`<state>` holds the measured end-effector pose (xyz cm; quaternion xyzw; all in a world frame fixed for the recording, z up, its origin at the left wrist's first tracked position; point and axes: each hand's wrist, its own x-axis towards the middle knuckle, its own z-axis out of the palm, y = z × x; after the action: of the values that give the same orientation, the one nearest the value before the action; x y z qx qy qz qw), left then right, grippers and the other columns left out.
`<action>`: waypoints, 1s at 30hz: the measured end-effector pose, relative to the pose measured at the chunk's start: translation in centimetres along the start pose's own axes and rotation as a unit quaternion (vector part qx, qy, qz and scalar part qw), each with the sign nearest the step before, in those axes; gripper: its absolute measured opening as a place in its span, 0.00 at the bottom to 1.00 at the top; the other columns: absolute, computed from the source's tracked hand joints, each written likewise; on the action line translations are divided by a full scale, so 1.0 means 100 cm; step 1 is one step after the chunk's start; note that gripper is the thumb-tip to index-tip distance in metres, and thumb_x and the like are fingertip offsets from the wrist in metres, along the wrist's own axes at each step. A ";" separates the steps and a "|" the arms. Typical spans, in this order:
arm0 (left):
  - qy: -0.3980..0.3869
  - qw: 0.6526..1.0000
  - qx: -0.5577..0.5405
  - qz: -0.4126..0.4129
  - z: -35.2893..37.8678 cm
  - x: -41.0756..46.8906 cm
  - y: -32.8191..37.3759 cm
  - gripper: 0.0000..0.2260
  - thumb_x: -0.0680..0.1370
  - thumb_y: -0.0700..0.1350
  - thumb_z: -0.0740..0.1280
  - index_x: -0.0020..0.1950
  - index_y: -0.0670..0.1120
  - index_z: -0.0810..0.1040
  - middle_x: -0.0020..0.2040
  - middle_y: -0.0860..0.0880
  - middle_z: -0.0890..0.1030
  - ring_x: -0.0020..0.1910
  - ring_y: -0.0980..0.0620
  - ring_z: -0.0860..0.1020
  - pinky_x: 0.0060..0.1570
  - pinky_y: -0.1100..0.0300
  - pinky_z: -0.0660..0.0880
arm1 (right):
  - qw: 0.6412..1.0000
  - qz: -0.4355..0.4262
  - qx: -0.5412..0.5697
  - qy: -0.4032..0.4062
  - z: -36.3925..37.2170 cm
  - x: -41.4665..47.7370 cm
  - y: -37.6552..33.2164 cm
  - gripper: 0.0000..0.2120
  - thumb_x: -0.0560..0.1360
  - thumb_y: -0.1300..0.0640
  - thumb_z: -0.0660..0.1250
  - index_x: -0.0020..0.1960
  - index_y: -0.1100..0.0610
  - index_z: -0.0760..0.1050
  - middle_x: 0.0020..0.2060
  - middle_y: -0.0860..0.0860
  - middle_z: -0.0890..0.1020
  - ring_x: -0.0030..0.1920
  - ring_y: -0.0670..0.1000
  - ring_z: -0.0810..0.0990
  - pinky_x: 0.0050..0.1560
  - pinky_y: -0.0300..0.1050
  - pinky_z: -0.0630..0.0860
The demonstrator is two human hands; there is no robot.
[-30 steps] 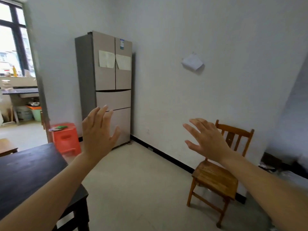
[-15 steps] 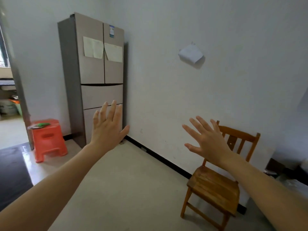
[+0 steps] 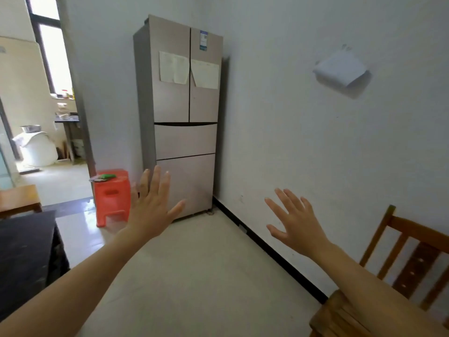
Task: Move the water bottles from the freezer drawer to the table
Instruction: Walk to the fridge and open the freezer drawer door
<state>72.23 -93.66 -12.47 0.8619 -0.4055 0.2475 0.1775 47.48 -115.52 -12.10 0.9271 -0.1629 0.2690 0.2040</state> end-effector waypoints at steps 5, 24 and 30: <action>0.025 0.999 -0.005 -0.048 0.045 0.053 -0.036 0.43 0.72 0.71 0.38 0.70 0.39 0.63 0.70 0.36 0.64 0.69 0.38 0.57 0.64 0.35 0.62 | 0.998 -0.054 0.011 -0.020 0.070 0.076 0.011 0.26 0.69 0.42 0.55 0.63 0.53 0.66 0.60 0.58 0.77 0.61 0.59 0.74 0.52 0.60 0.76; 0.034 0.989 -0.038 -0.135 0.259 0.297 -0.097 0.34 0.71 0.60 0.49 0.69 0.39 0.66 0.69 0.38 0.68 0.68 0.36 0.63 0.64 0.38 0.62 | 0.995 -0.090 0.044 -0.014 0.330 0.322 0.130 0.25 0.78 0.41 0.43 0.60 0.54 0.69 0.58 0.59 0.78 0.62 0.57 0.67 0.52 0.59 0.76; -0.024 0.984 0.031 -0.171 0.333 0.380 -0.112 0.40 0.69 0.66 0.43 0.73 0.41 0.58 0.74 0.39 0.59 0.72 0.36 0.56 0.68 0.39 0.57 | 0.990 -0.109 0.062 -0.066 0.409 0.416 0.152 0.27 0.68 0.41 0.54 0.64 0.52 0.65 0.58 0.59 0.78 0.62 0.57 0.65 0.49 0.60 0.77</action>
<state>111.31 -126.96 -19.03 0.9294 -0.2479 0.2054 0.1806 92.27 -155.70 -15.79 0.9659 -0.0572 0.1933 0.1626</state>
